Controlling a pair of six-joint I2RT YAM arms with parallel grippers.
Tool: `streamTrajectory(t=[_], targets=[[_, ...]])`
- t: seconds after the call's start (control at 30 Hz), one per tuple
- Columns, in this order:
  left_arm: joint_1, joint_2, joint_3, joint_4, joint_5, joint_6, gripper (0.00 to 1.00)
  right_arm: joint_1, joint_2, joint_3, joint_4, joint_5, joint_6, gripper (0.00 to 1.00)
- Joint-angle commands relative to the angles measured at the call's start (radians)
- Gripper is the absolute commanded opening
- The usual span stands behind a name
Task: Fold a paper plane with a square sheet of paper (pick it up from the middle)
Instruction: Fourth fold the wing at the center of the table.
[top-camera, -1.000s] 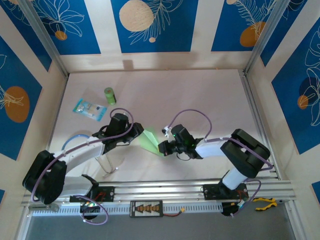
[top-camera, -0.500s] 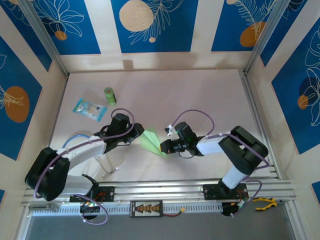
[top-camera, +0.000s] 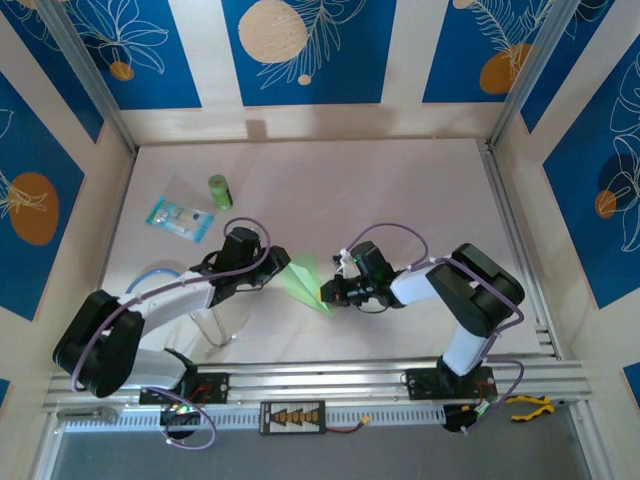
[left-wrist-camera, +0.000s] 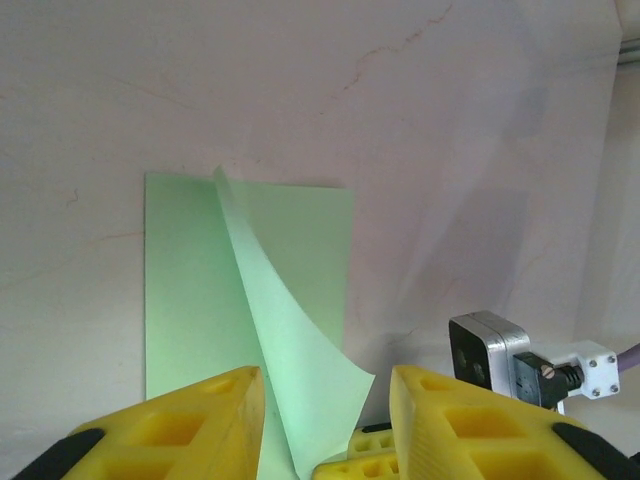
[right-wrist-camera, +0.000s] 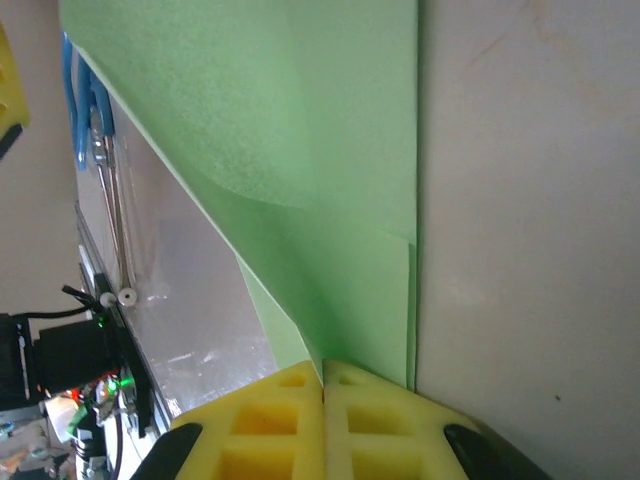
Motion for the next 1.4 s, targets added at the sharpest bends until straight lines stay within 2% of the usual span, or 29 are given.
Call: streamTrajectory(t=[0.0, 0.2, 0.53, 0.97, 1.37], targets=[[0.011, -0.003, -0.018, 0.015, 0.024, -0.003, 0.36, 0.002, 0.025, 0.004, 0.032, -0.024, 0.053, 0.01], [0.011, 0.013, -0.016, 0.033, 0.04, 0.008, 0.29, -0.001, 0.029, -0.024, 0.078, -0.018, 0.09, 0.02], [0.009, 0.172, 0.042, 0.069, 0.127, 0.046, 0.08, -0.004, 0.036, -0.041, 0.116, -0.013, 0.114, 0.01], [0.009, 0.296, 0.032, 0.078, 0.13, 0.038, 0.01, -0.004, 0.014, -0.058, 0.124, 0.011, 0.136, 0.02], [0.004, 0.295, -0.016, 0.102, 0.096, 0.004, 0.0, 0.015, -0.033, -0.093, 0.135, 0.058, 0.175, 0.02]])
